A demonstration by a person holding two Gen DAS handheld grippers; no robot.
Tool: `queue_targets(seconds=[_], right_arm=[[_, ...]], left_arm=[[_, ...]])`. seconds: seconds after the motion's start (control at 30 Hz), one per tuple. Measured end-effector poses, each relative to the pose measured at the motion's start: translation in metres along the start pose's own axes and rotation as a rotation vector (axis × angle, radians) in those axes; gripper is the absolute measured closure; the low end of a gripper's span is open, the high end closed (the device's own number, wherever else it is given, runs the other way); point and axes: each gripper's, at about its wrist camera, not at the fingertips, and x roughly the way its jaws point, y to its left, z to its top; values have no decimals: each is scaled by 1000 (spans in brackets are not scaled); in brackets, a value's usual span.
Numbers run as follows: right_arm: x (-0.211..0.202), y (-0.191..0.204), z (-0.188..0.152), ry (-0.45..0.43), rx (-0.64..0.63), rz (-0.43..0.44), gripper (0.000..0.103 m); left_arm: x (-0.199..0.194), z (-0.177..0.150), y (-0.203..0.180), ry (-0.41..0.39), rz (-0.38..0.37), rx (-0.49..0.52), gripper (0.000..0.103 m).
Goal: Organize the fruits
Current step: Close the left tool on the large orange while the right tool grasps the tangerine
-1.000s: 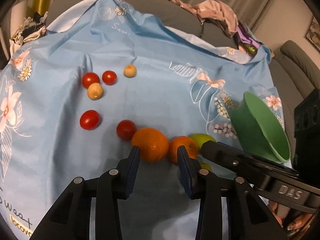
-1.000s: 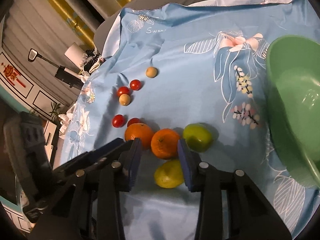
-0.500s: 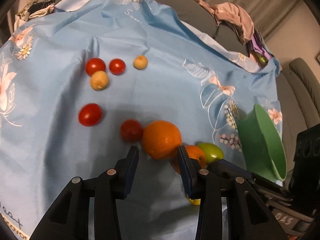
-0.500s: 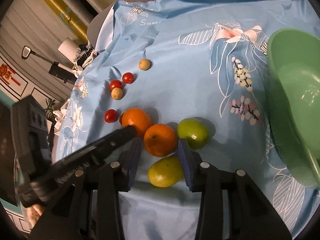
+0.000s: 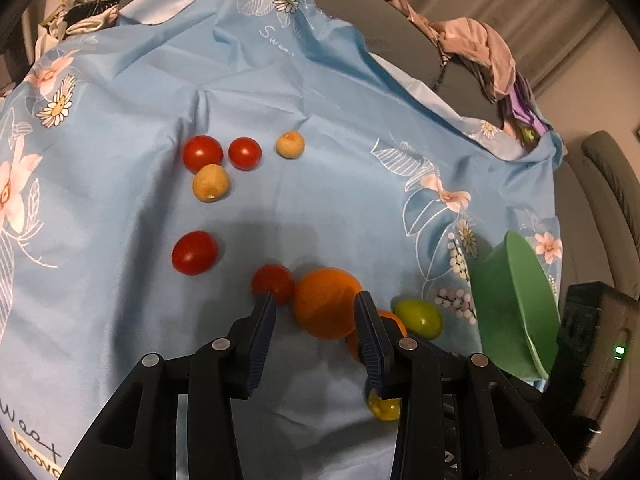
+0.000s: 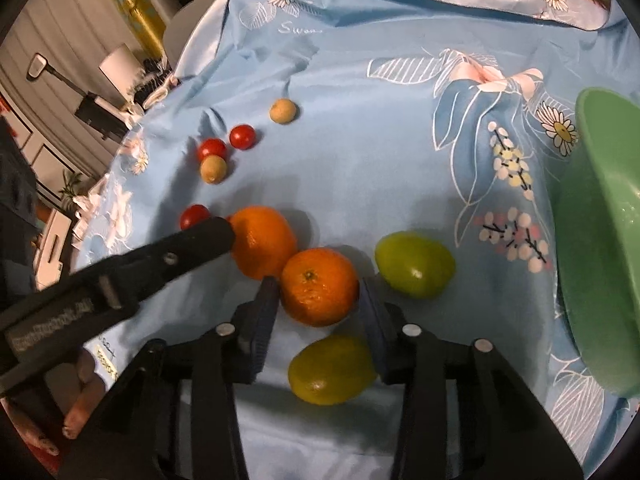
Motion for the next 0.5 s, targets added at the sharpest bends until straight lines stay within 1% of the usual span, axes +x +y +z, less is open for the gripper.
queue_targets(seconds=[0.07,0.13,0.23,0.37,0.5], right_arm=[[-6,-8,0,-28,23,-4,62],[-9,-16,0,-31,52,-4,62],[-13,-23,-1,-39,82,-12,62],[-18,-30,-2,-46,112,4,62],[-18,-32,-2,-49,122,-2,62]], left_arm=[[3,0,-1,13,6,7,64],[8,1,-3,29,9,8,64],[14,4,-7,49,-6,9,64],[22,3,-14,67,-17,14,63],[30,3,-25,49,19,48,61]])
